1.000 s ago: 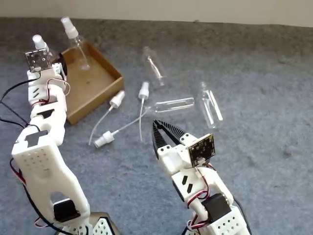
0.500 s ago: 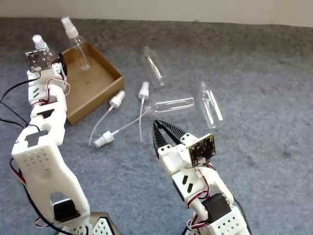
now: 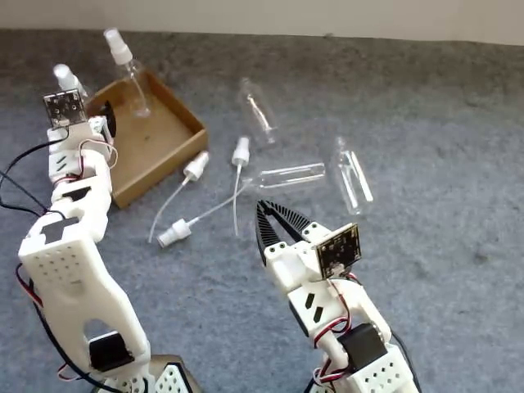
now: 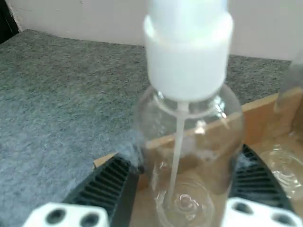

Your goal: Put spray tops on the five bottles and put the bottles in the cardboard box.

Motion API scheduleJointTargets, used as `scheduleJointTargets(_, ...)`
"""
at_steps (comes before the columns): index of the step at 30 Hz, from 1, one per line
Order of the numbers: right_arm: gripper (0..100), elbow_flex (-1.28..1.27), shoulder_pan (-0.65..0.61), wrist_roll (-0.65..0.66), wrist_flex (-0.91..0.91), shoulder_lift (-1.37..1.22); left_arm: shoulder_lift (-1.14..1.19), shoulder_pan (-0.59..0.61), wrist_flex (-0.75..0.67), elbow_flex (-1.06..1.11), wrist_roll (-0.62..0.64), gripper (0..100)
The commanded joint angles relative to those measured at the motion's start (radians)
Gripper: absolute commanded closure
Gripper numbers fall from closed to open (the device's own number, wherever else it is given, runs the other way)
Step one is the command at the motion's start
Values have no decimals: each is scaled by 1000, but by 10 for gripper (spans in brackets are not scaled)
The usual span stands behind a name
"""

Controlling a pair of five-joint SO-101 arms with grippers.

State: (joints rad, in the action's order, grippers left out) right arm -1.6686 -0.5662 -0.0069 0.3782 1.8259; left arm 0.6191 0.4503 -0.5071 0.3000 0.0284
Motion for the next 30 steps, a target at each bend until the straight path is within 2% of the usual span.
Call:
scheduleJointTargets(1, 983, -177, 21, -3, 4, 12, -24, 12, -3, -8, -6, 748)
scheduleJointTargets(14, 983, -177, 21, -2, 4, 12, -56, 13, 14, 2, -6, 746)
scheduleJointTargets(17, 983, -177, 21, -2, 4, 12, -119, 8, 71, 27, -6, 739)
scheduleJointTargets(23, 983, -177, 21, -2, 4, 12, -208, 10, 239, 41, -6, 627)
scheduleJointTargets(30, 983, -177, 22, -2, 4, 10, -305, 31, 391, 42, -6, 624)
